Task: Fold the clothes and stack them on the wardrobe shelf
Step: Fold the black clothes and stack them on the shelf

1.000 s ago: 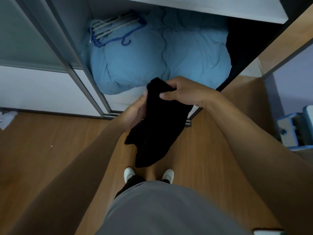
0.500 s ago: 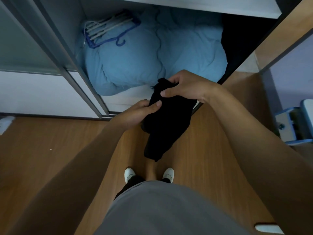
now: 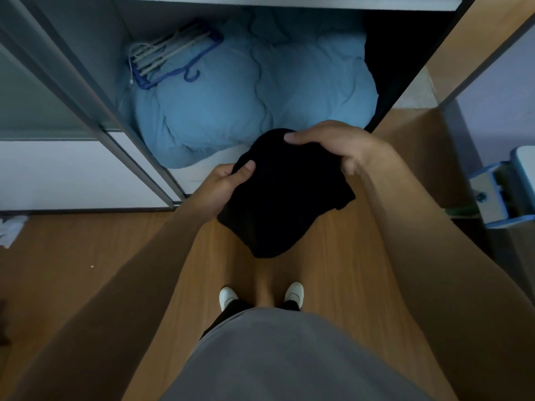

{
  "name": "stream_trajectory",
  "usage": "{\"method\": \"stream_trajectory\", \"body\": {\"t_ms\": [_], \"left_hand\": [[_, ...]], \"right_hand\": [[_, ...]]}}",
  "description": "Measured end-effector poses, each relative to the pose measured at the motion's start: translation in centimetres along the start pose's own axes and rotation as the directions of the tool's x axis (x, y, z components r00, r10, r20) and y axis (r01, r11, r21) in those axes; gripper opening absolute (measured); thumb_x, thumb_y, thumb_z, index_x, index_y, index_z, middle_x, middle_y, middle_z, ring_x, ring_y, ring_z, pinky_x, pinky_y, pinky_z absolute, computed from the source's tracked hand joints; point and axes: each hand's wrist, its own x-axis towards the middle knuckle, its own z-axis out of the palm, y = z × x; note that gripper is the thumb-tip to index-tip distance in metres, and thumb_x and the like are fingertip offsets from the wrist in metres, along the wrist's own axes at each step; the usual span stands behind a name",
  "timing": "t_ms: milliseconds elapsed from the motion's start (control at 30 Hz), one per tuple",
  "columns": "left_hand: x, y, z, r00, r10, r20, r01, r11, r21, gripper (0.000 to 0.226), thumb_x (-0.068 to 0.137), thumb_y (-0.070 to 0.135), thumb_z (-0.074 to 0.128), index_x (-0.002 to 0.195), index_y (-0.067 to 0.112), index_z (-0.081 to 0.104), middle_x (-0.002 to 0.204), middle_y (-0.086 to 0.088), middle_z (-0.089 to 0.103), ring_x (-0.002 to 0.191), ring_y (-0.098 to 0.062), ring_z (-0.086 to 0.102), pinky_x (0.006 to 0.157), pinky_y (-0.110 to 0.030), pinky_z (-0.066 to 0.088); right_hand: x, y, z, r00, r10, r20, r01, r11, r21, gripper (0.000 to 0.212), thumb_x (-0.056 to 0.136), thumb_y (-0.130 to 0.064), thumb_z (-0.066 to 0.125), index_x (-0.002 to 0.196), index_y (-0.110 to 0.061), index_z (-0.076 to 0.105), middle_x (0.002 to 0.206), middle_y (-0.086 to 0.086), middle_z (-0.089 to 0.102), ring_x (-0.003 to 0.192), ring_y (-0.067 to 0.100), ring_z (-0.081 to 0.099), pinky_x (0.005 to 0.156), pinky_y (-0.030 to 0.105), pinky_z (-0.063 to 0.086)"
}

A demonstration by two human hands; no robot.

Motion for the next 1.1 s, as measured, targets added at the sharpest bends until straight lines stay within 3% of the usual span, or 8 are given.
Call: {"method": "stream_trajectory", "body": {"t_ms": [100,200,300,400,567,733,833,1100], "left_hand": [[-0.3,-0.1,0.2,0.999,-0.035,0.027,0.037,0.997,-0.074,0.056,0.089,0.054,0.063,0.118,0.006,0.069,0.119,-0.011,0.071,0.111,-0.024,0.067,0.090,-0.029,0.053],[-0.6,0.6,0.9,0.999,-0.053,0.003,0.052,0.977,-0.207,0.047,0.096,0.046,0.058,0.128,0.012,0.064,0.127,-0.008,0.068,0.118,-0.021,0.065,0.092,-0.026,0.054],[-0.5,1.6,1.3,0.993,-0.084,-0.088,0.054,0.953,-0.298,0.049,0.098,0.045,0.057,0.133,0.012,0.060,0.128,-0.006,0.068,0.118,-0.021,0.065,0.097,-0.032,0.053],[-0.3,2.4,0.9,0.979,-0.132,-0.157,0.067,0.930,-0.361,0.050,0.095,0.048,0.060,0.131,0.013,0.061,0.122,-0.004,0.071,0.111,-0.019,0.068,0.086,-0.031,0.058],[-0.3,2.4,-0.6,0.968,-0.180,-0.173,0.129,0.955,-0.268,0.050,0.092,0.055,0.060,0.124,0.017,0.065,0.116,-0.001,0.074,0.105,-0.017,0.071,0.085,-0.031,0.059],[-0.8,2.7,-0.6,0.977,-0.210,-0.029,0.186,0.913,-0.364,0.042,0.092,0.056,0.060,0.117,0.024,0.069,0.121,0.002,0.072,0.112,-0.015,0.068,0.079,-0.024,0.058],[-0.9,3.9,0.2,0.974,-0.225,0.011,0.205,0.862,-0.464,0.037,0.090,0.057,0.061,0.104,0.026,0.076,0.116,0.000,0.073,0.107,-0.016,0.070,0.074,-0.028,0.059],[-1.1,6.0,0.0,0.945,-0.325,0.037,0.306,0.840,-0.448,0.048,0.094,0.053,0.057,0.118,0.013,0.068,0.113,-0.010,0.074,0.102,-0.023,0.072,0.070,-0.032,0.061]], "right_hand": [[-0.4,1.1,-0.2,0.984,-0.178,0.016,0.147,0.857,0.495,0.038,0.093,-0.040,0.062,0.117,-0.014,0.073,0.105,0.002,0.077,0.100,0.018,0.072,0.085,0.031,0.056],[-0.2,3.2,0.4,0.977,-0.212,-0.013,0.161,0.702,0.694,0.063,0.096,-0.062,0.044,0.131,-0.013,0.064,0.123,0.008,0.070,0.117,0.025,0.065,0.100,0.041,0.052],[0.0,6.5,1.1,0.990,-0.108,0.088,0.024,0.756,0.654,0.089,0.085,-0.078,0.044,0.145,-0.012,0.048,0.149,0.019,0.046,0.136,0.037,0.046,0.115,0.053,0.034],[-0.2,8.4,2.1,0.983,-0.080,0.163,-0.010,0.873,0.488,0.081,0.087,-0.074,0.039,0.146,-0.018,0.048,0.149,0.024,0.042,0.130,0.029,0.048,0.117,0.060,0.025],[0.0,6.1,2.4,0.997,-0.079,-0.001,0.073,0.911,0.406,0.030,0.094,-0.012,0.064,0.124,-0.006,0.065,0.126,0.012,0.068,0.117,0.027,0.065,0.100,0.037,0.053],[-0.1,4.6,0.8,0.987,-0.133,-0.095,0.162,0.715,0.680,0.044,0.097,-0.044,0.057,0.129,-0.014,0.064,0.133,0.011,0.065,0.123,0.025,0.061,0.105,0.042,0.049],[-0.2,7.1,1.5,0.985,-0.166,-0.055,0.162,0.755,0.635,0.054,0.090,-0.061,0.058,0.129,-0.024,0.061,0.132,0.001,0.066,0.122,0.019,0.062,0.110,0.044,0.043],[0.2,8.8,5.6,0.944,-0.314,-0.101,0.329,0.910,0.252,0.035,0.085,-0.022,0.077,0.119,-0.017,0.069,0.116,0.004,0.073,0.111,0.020,0.068,0.097,0.036,0.054]]}}
